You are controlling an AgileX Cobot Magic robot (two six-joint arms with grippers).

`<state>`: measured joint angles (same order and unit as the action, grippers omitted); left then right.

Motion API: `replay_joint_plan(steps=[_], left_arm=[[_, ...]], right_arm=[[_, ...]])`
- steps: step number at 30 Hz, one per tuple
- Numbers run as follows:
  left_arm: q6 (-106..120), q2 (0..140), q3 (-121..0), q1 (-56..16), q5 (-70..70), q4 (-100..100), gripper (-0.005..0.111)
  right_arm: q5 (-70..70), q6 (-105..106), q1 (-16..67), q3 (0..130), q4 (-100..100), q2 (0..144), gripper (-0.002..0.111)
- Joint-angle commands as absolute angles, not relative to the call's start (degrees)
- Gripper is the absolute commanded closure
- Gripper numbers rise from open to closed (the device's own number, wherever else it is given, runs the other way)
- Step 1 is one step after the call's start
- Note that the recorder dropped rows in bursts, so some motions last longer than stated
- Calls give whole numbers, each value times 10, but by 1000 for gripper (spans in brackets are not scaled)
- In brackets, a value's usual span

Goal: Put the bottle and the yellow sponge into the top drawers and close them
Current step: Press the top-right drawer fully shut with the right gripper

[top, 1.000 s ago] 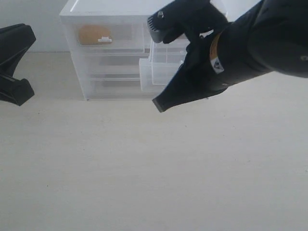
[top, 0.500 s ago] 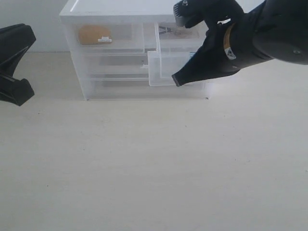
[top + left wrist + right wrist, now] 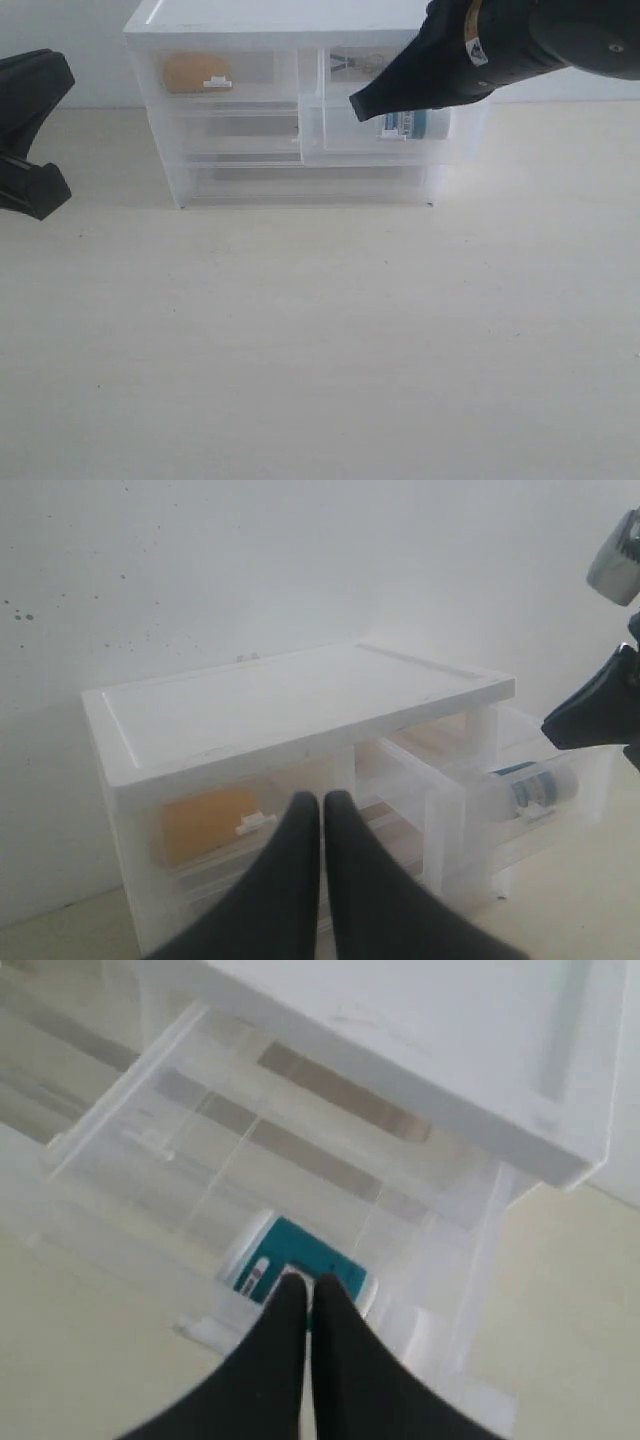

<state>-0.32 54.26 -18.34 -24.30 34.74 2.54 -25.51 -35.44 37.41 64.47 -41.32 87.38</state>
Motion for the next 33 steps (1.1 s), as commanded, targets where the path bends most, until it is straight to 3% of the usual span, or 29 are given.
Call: replay_joint_plan(steps=[1,9,14,22,33], left_arm=[[-9,545,-181,-246,348,19,103],[-9,545,-181,-246,347,19,103],[-9,545,-181,-246,347,19,103],[-9,545,-181,-246,347,19,103],[-4,545,-181,-246,347,19,103]], right_arm=[[-281,-310,406,626,-352,831,106],[-207,-314,410,595,-377,877,106],[-163,-355,372,604,-421,904,106],[-101,-355,315,658,-431,965,106],[-123,-362,309,783,-448,1060,106]])
